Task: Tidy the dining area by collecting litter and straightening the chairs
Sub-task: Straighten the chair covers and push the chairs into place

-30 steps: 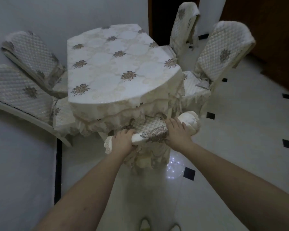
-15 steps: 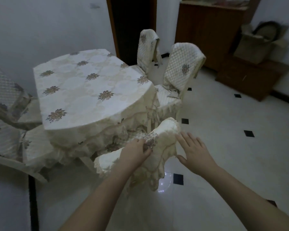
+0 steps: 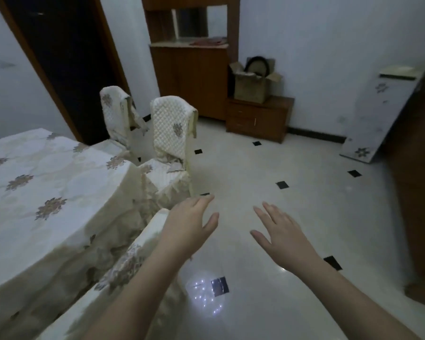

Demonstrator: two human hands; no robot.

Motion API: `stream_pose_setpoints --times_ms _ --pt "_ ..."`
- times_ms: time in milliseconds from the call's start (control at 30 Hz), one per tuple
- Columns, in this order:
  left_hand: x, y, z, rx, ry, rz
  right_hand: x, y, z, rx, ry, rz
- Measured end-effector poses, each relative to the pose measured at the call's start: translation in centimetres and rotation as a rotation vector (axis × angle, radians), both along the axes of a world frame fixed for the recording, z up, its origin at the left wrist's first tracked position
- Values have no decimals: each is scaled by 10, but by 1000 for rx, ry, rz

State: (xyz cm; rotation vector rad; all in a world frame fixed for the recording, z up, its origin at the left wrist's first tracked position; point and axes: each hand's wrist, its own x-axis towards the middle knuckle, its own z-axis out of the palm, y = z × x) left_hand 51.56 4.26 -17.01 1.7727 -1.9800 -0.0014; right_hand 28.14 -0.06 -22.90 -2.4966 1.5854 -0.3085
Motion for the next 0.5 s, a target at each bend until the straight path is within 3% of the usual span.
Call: stream_pose_setpoints --times_ms 167,300,500 --pt "-67 -47 33 -125 -74 -77 -72 -32 23 -83 -28 -85" --pt "-115 -89 39 31 -249 -46 -131 -60 45 -90 -63 -134" --pt "-172 -127 33 107 -321 -71 -189 -101 66 -97 -19 -191"
